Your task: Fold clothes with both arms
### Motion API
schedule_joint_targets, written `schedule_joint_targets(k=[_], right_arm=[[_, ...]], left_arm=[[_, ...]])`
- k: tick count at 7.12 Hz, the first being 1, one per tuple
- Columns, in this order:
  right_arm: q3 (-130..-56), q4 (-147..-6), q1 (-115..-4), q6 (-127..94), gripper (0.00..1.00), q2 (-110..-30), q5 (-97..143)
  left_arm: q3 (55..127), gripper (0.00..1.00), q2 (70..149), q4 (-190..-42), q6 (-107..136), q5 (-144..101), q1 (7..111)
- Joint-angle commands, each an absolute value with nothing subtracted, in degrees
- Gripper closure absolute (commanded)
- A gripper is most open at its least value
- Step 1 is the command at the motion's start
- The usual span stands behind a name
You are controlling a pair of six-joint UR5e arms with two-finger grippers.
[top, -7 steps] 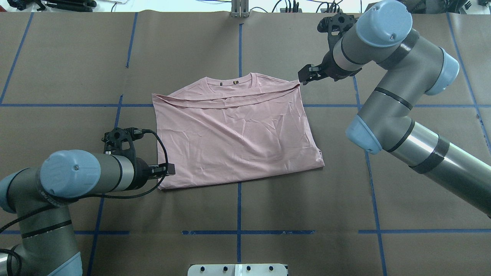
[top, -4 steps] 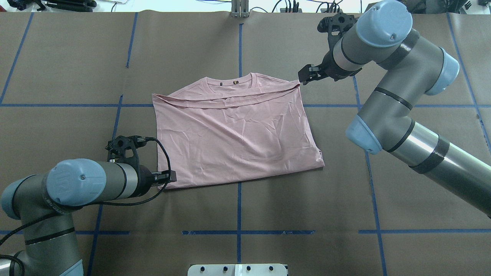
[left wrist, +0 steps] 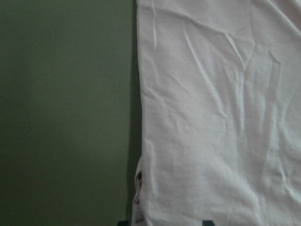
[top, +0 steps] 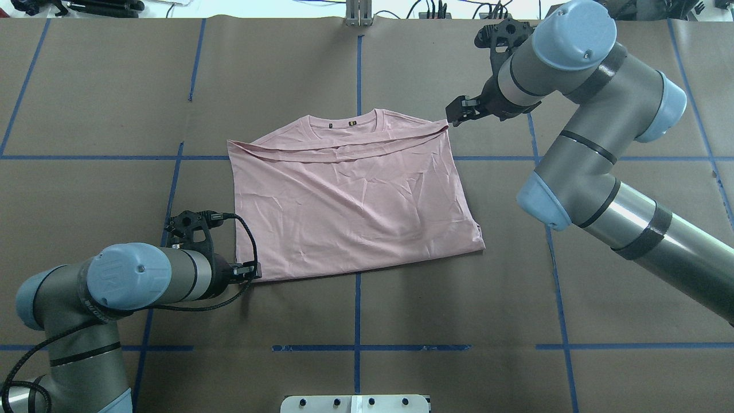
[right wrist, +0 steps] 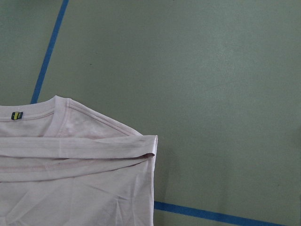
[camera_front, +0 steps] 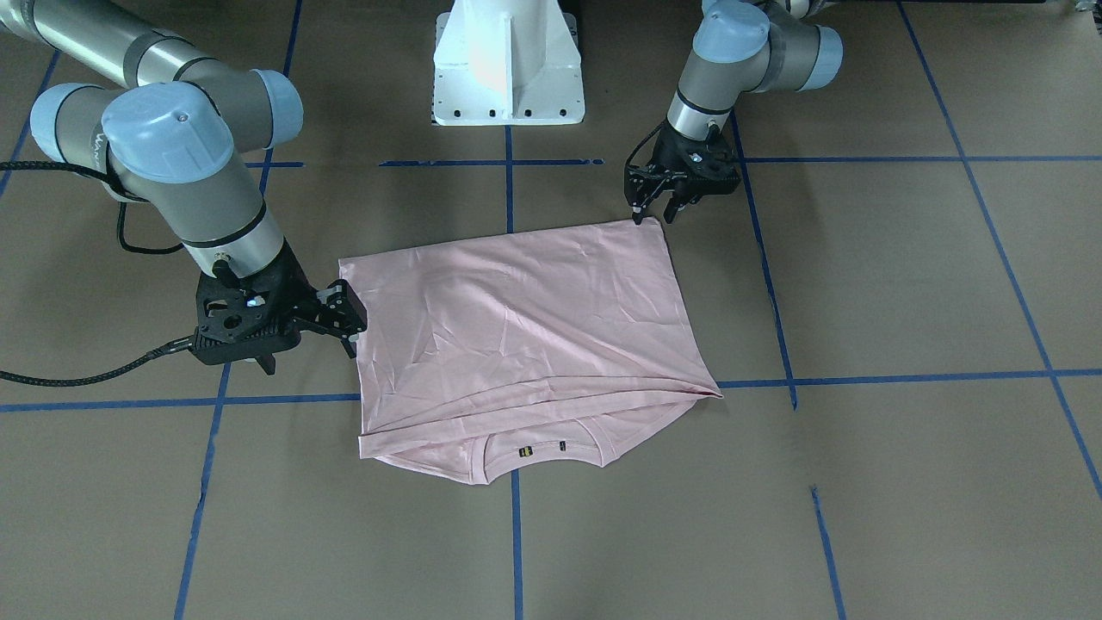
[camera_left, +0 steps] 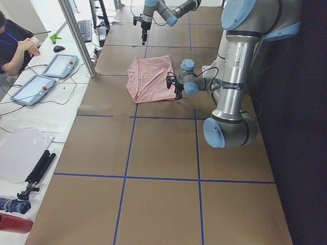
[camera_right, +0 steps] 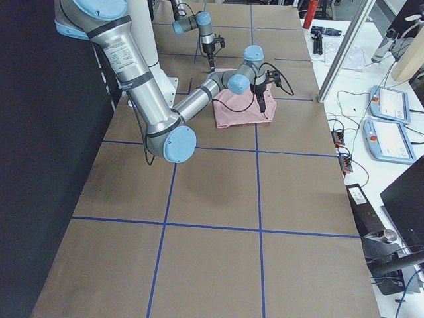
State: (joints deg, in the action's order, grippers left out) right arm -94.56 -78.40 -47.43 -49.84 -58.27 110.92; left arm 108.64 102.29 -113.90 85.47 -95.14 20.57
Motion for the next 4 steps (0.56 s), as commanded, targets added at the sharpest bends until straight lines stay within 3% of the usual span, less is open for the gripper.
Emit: schedule_joint_targets(k=[1, 3, 4], right_arm=[[-94.66, -78.40, -47.46, -49.83, 0.00, -58.45, 110.92], [-94.83, -78.40, -47.46, -49.83, 0.00, -58.62, 110.92], [-94.92, -78.40, -47.46, -49.92, 0.00, -58.62, 110.92]], left_arm=[[107.93, 0.55, 103.09, -113.82, 85.43, -95.19, 19.95], [107.93, 0.75, 103.10, -113.82, 85.43, -95.27, 19.86], [107.93, 0.91, 103.01, -113.82, 85.43, -95.27, 19.95]])
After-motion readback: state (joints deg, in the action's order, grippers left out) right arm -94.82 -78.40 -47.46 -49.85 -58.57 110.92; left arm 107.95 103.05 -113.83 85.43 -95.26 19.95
